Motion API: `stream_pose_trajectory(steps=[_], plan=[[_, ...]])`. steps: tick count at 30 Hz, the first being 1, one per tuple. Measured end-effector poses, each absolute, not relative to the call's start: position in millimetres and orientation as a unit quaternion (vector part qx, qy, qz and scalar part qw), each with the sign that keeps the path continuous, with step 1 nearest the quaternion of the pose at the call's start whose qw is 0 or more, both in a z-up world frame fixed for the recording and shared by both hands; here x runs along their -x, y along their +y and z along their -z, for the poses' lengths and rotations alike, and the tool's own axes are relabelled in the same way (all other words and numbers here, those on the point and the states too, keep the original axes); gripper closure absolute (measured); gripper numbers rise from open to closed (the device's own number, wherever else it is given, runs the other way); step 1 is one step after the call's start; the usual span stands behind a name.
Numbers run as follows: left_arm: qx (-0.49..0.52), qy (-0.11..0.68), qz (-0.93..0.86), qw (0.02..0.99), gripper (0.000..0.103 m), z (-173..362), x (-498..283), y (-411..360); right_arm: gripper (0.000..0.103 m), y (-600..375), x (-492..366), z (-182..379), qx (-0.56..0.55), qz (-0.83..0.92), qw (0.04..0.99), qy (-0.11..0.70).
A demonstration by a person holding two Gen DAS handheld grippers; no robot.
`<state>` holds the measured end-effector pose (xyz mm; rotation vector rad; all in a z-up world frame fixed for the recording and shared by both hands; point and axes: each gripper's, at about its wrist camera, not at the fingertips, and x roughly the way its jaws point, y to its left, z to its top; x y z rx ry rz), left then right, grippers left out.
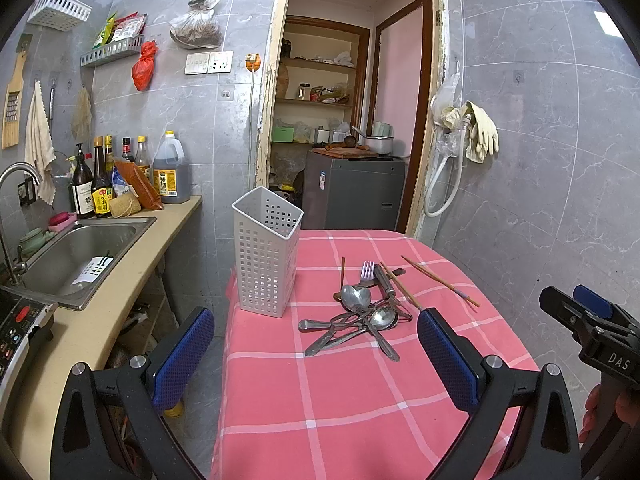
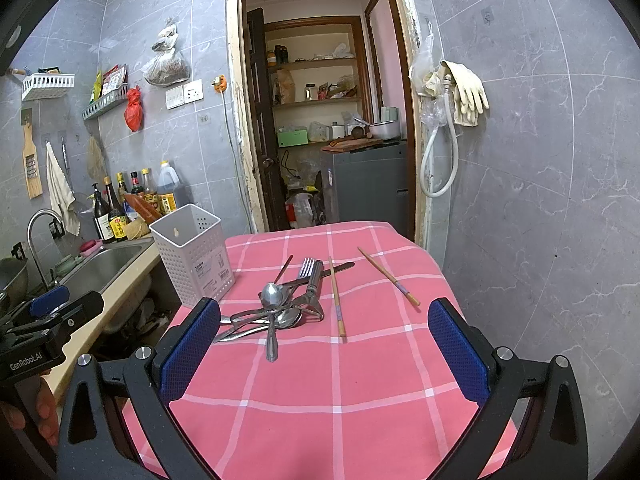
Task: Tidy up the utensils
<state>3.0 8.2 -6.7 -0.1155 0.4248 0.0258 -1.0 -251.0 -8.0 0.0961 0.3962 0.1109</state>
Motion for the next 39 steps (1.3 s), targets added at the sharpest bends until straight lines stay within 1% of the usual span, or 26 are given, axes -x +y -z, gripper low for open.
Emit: stream_pose_trajectory(steps=[23,29,34,39], plan=[[0.057,0.213,-0.014,0.975,0.001,7.9,-0.9,5.0,0.001,-251.3,-0.5,9.7,-0.049,-0.056,0.977,0.199],[0.053,0.219,-0.021,0.974,0.001,16.8,4.3,-1.0,0.001,-250.7,-0.9,14.3,-0.05,-0.056,0.977,0.198],[0.048,0.226,-0.018,0.973,0.001,10.0,-12.4,-3.7,0.001,-252.6,-8.1,12.9,-0.044,-0.057,0.979,0.193],[0.046,0.217,-0.009,0.975,0.001,3.1,-32.8,-10.0,0.001,-261.6,-27.6,-0.2,-0.036,-0.056,0.98,0.188]])
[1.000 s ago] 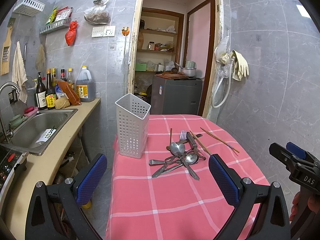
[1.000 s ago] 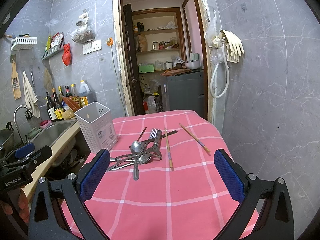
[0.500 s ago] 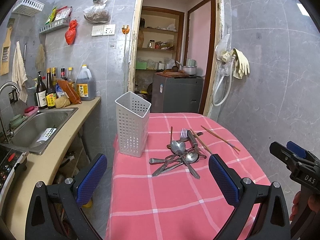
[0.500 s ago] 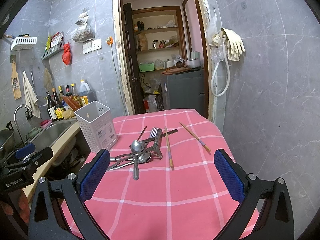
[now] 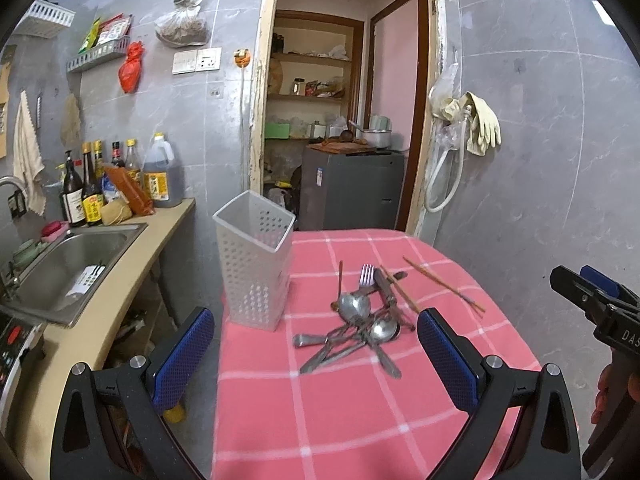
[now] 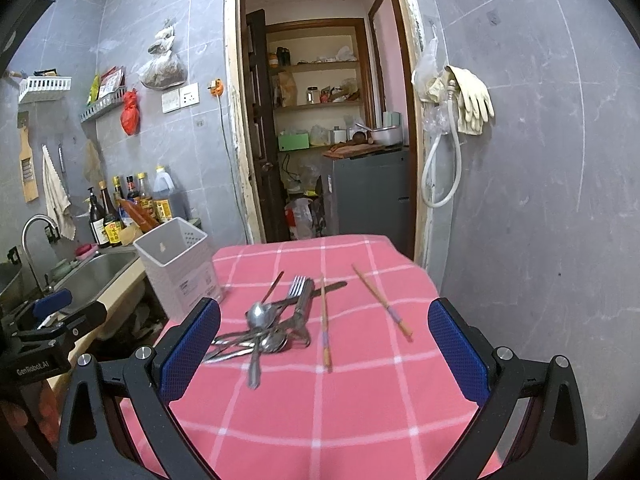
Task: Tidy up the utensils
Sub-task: 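Move the right tool to the wooden chopsticks while the left tool approaches the spoons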
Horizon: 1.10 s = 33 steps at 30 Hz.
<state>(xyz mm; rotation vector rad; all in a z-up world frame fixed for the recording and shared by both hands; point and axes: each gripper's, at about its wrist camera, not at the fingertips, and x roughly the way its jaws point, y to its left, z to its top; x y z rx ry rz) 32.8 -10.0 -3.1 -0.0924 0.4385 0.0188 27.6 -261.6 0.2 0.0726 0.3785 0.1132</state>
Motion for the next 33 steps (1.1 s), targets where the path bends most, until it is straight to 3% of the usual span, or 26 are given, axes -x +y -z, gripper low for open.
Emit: stream_pose_trajectory(steps=[14,26,29,33], plan=[[0.061,0.209,-0.015,0.976,0.001,12.4,-121.9,-45.1,0.001,-289.4,-136.9,1.4,-0.022,-0.069,0.98,0.186],[0.069,0.252,-0.014,0.965,0.001,63.4,-197.1,-60.3,0.001,-304.0,-233.4,62.6,-0.028,-0.115,0.96,0.255],[0.083,0.277,-0.008,0.957,0.004,77.2,-211.3,-58.9,0.001,-300.7,-254.7,83.5,-0.028,-0.127,0.947,0.293],[0.107,0.313,-0.006,0.944,0.016,92.8,-227.0,-54.2,0.001,-296.2,-279.3,107.2,-0.039,-0.142,0.929,0.34]])
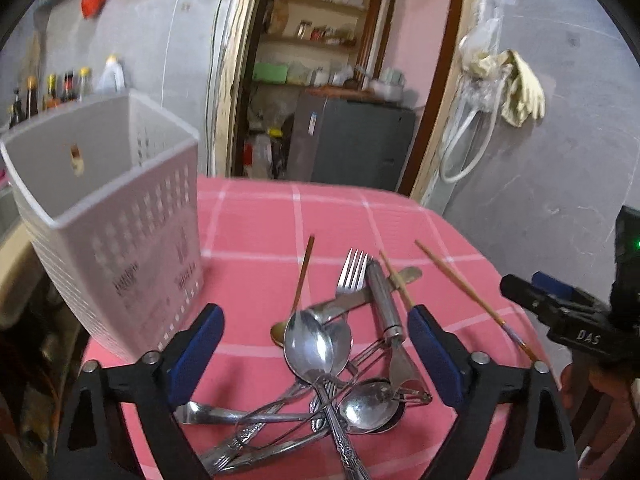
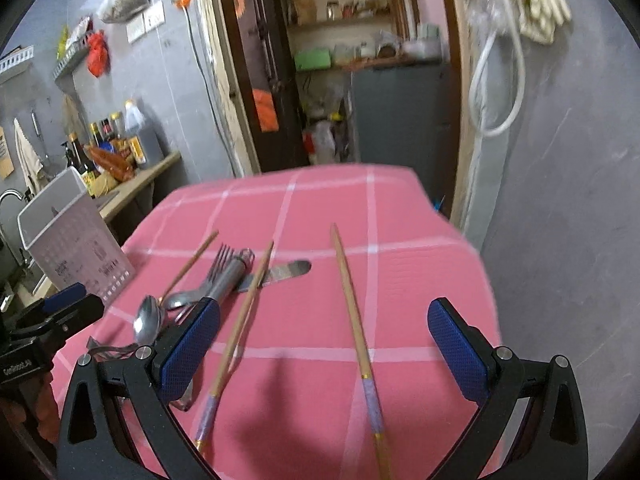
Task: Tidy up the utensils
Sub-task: 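Move the right tool to the wooden chopsticks while the left tool approaches the spoons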
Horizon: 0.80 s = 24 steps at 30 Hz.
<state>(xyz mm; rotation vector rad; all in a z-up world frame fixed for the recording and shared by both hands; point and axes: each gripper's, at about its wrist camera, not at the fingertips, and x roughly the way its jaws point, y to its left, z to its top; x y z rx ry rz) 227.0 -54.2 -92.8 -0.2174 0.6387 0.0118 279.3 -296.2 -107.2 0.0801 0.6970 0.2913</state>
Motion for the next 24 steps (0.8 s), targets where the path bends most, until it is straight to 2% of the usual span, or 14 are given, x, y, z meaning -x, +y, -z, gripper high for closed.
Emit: stream_pose_trajectory(steps=[5,10,12,14,16,21,24], plan=[[0.126,0.349,-0.008,0.928,0.029,111.6,-243.6,-50.5,0.002,-284.2,-300.6,129.5,-0.035,-0.162,0.91,0.379],[0.144,0.38,-0.01,0.914,0.038,128.8,-255.7,-48.5,0.006,-269.6,-307.6,142.7,-0.045,-0.182,0.897,0.4],[0.157,0.389,-0.01,0.908,0.043,133.1,-259.1,-45.9,0.021,-261.1,-308.2,143.9,-0.045,-0.195,0.893,0.404],[0.172,0.395,-0.006,0.903,0.047,135.9,-260.6,-43.4,0.028,-254.0,-308.2,145.2,-0.045,-0.202,0.888,0.411],[0.184,0.402,0.0,0.897,0.055,139.8,-263.3,-41.6,0.031,-242.6,-306.8,145.9,-0.038,-0.214,0.884,0.415],[0.209,0.416,0.018,0.885,0.071,146.3,-266.8,-39.4,0.053,-229.7,-308.6,147.1,-0.028,-0.229,0.872,0.432],[0.221,0.419,0.019,0.88,0.075,148.1,-266.5,-36.1,0.063,-222.6,-311.0,149.4,-0.022,-0.229,0.866,0.444]])
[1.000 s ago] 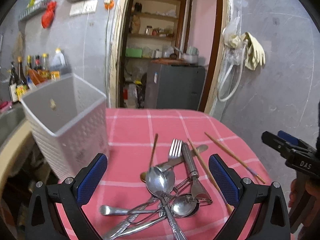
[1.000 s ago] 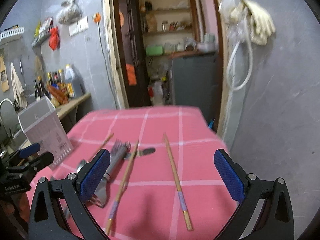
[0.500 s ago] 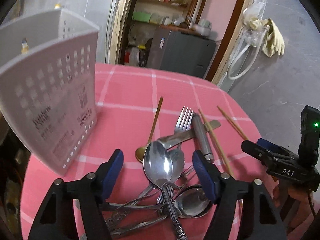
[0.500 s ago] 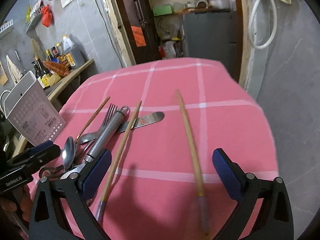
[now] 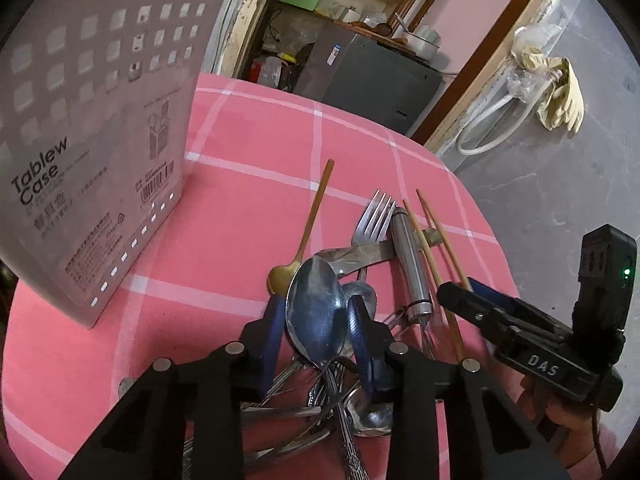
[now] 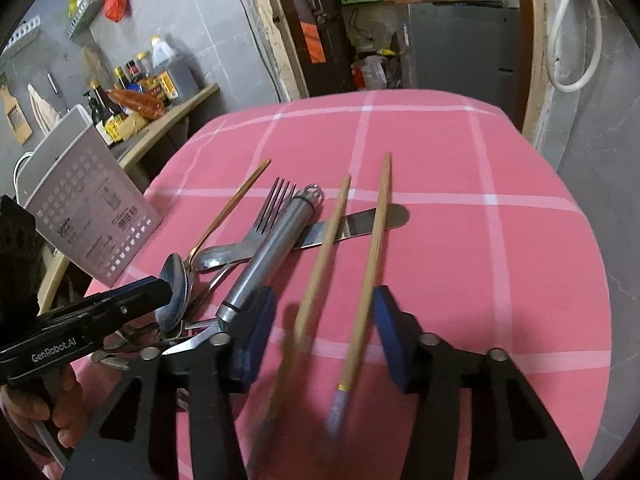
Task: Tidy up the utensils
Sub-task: 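Move the right tool to the wooden chopsticks while the left tool approaches the spoons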
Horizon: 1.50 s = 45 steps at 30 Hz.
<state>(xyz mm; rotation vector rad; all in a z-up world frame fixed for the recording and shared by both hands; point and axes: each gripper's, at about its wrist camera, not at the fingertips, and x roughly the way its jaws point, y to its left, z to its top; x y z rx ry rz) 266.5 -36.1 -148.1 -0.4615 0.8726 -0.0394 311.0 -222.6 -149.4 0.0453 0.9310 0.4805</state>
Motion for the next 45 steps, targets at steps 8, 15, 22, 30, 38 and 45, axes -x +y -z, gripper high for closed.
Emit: stream_pose_trajectory(steps=[8,15,22,30,38,45], plan=[[0.242,0.437,0.009,0.866,0.091,152.1,-267.7,-29.9,0.088,-210.0,-309.6,149.5,0.003,-0.191,0.854,0.485],[0.248,0.438,0.022,0.864,0.099,145.5,-264.3,-26.5,0.097,-222.9,-284.7,147.0,-0.017,-0.202,0.842,0.5],[0.236,0.45,0.055,0.859,0.099,134.8,-264.4,-33.9,0.096,-229.0,-266.5,142.6,-0.026,-0.208,0.833,0.512],[0.239,0.484,0.095,0.836,0.099,140.4,-276.7,-29.1,0.07,-218.8,-292.0,142.0,-0.002,-0.251,0.815,0.522],[0.212,0.505,0.12,0.828,0.097,147.1,-290.6,-40.8,0.07,-206.5,-326.8,147.1,0.03,-0.264,0.809,0.525],[0.211,0.509,0.128,0.825,0.09,150.8,-300.6,-44.1,0.074,-192.9,-336.5,146.6,0.039,-0.243,0.812,0.529]])
